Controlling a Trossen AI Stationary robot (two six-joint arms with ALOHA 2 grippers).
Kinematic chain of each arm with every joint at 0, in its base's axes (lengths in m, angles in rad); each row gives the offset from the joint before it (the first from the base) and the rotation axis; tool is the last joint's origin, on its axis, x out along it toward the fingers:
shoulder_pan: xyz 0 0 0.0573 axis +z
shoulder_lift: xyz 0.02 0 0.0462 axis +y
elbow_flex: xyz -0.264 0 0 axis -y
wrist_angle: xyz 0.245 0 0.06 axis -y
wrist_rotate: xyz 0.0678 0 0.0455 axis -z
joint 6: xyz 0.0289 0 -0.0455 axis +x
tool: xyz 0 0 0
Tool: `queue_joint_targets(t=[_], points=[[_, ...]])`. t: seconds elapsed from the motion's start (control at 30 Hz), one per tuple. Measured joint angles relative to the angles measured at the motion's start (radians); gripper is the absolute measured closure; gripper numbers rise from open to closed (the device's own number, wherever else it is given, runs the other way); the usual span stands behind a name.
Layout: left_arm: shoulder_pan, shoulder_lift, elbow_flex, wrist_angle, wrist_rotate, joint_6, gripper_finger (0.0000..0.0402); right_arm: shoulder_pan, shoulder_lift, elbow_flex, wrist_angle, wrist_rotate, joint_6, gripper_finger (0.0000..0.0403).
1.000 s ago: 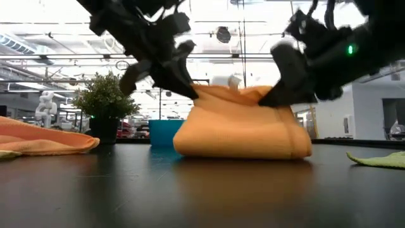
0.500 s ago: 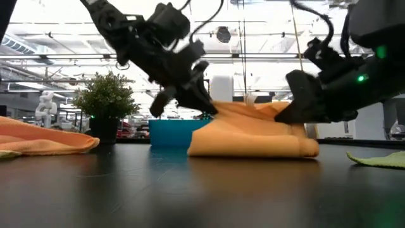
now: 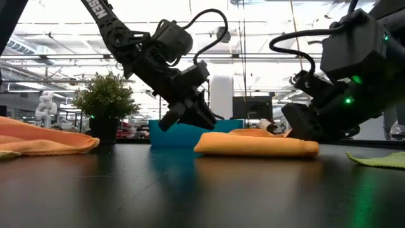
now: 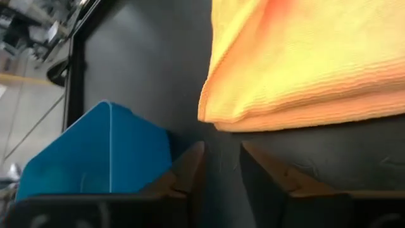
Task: Fold microfiber towels
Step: Fold the right orange microfiber towel, then put the right orange microfiber towel into the blue bin
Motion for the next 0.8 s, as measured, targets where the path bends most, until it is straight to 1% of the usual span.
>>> queue_joint_targets(t=[0.13,0.23,0.33,0.43,0.53,0.6,0.7,0.8], points=[[-0.019,-0.033,0.0,-0.044,-0.072,-0.012,0.0258,-0.003,-0.027,0.0,-0.008,0.005,-0.019,0.0301],[-0.046,-0.069,0.0,-0.085,-0.073,-0.038,0.0248,-0.005,-0.077,0.0,-0.018,0.06,-0.054,0.0276],[-0.083,-0.106,0.0,-0.115,-0.072,-0.048,0.0246,-0.015,-0.155,0.0,-0.022,0.133,-0.147,0.026],[-0.122,-0.138,0.0,-0.128,-0.072,-0.056,0.0245,-0.044,-0.248,0.0,-0.019,0.162,-0.265,0.0255],[-0.156,-0.149,0.0,-0.135,-0.072,-0.081,0.0245,-0.075,-0.323,0.0,-0.021,0.158,-0.345,0.0255],[-0.175,-0.151,0.0,-0.138,-0.072,-0.097,0.0245,-0.091,-0.353,0.0,-0.024,0.132,-0.368,0.0255],[-0.201,-0.152,0.0,-0.152,-0.071,-0.125,0.0245,-0.105,-0.367,0.0,-0.032,0.055,-0.369,0.0255],[-0.222,-0.152,0.0,-0.165,-0.069,-0.171,0.0245,-0.106,-0.358,0.0,-0.036,0.025,-0.369,0.0255]])
